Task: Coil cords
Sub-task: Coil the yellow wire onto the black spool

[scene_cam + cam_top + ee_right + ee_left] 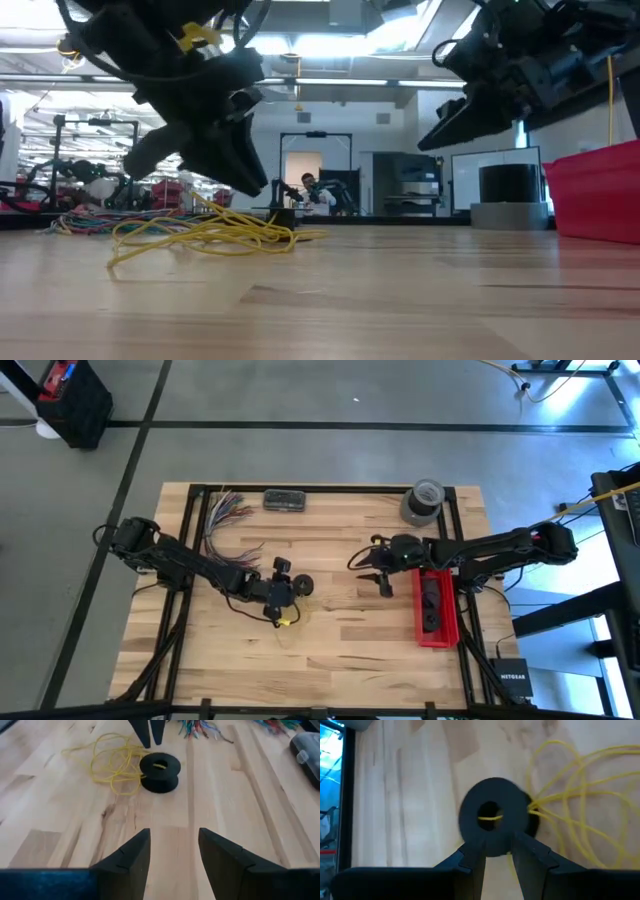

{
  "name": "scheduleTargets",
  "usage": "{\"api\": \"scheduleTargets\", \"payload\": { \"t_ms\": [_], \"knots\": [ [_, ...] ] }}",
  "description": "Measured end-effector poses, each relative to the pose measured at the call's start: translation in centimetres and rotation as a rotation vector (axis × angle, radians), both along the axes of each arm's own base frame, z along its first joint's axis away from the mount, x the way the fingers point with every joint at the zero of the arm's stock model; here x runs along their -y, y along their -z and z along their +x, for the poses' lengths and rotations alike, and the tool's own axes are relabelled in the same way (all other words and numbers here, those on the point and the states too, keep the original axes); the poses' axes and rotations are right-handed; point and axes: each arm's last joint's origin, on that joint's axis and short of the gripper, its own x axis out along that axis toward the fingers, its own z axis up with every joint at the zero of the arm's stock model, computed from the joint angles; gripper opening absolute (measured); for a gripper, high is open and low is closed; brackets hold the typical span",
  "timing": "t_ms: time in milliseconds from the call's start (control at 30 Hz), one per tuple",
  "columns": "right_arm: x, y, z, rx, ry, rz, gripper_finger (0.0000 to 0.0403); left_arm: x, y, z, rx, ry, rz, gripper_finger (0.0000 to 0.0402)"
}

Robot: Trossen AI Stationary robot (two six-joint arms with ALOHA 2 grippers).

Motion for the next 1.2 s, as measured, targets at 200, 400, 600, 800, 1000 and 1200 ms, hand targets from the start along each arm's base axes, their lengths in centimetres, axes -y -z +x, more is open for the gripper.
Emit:
{"api": "scheduleTargets", "payload": {
  "t_ms": [200, 400, 600, 800, 1000, 1200],
  "knots": [
    [0.0, 0.8, 0.9, 0.011, 0.005, -0.006, 0.017, 1.0, 0.6, -0.2, -0.032, 0.04, 0.04, 0.0086],
    [0.1, 1.8, 1.8, 0.018, 0.005, -0.007, 0.017, 1.6, 2.3, 0.3, -0.045, 0.016, 0.198, 0.0086],
    [0.1, 2.1, 2.1, 0.025, 0.005, -0.008, 0.017, 2.0, 3.7, 0.9, -0.059, 0.054, 0.293, 0.0086],
    [0.1, 2.0, 2.1, 0.028, 0.005, -0.008, 0.017, 2.1, 4.3, 1.6, -0.024, 0.04, 0.372, 0.0086],
    [0.1, 2.0, 2.1, 0.031, 0.006, -0.008, 0.017, 1.5, 4.5, 2.1, -0.001, 0.01, 0.363, 0.0085],
    [0.1, 2.0, 2.1, 0.033, 0.006, -0.009, 0.017, 1.1, 4.3, 2.3, 0.029, -0.026, 0.347, 0.0036]
  ]
}}
